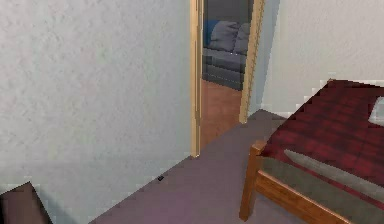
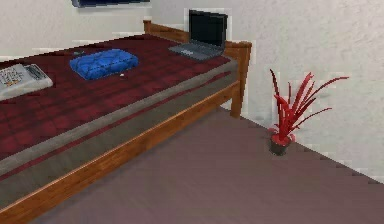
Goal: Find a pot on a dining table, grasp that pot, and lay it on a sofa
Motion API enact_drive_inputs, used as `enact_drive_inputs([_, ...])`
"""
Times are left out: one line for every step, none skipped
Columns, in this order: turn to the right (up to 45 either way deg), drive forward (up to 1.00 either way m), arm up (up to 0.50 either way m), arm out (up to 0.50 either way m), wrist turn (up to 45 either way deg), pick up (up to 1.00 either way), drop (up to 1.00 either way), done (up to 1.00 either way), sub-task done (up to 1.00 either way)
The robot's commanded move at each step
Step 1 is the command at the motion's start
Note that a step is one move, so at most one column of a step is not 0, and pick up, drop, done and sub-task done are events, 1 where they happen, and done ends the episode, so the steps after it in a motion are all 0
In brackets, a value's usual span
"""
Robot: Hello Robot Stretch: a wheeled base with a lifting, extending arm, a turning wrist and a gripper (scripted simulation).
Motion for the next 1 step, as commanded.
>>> enact_drive_inputs([0.0, 0.10, 0.00, 0.00, 0.0, 0.00, 0.00, 0.00, 0.00])
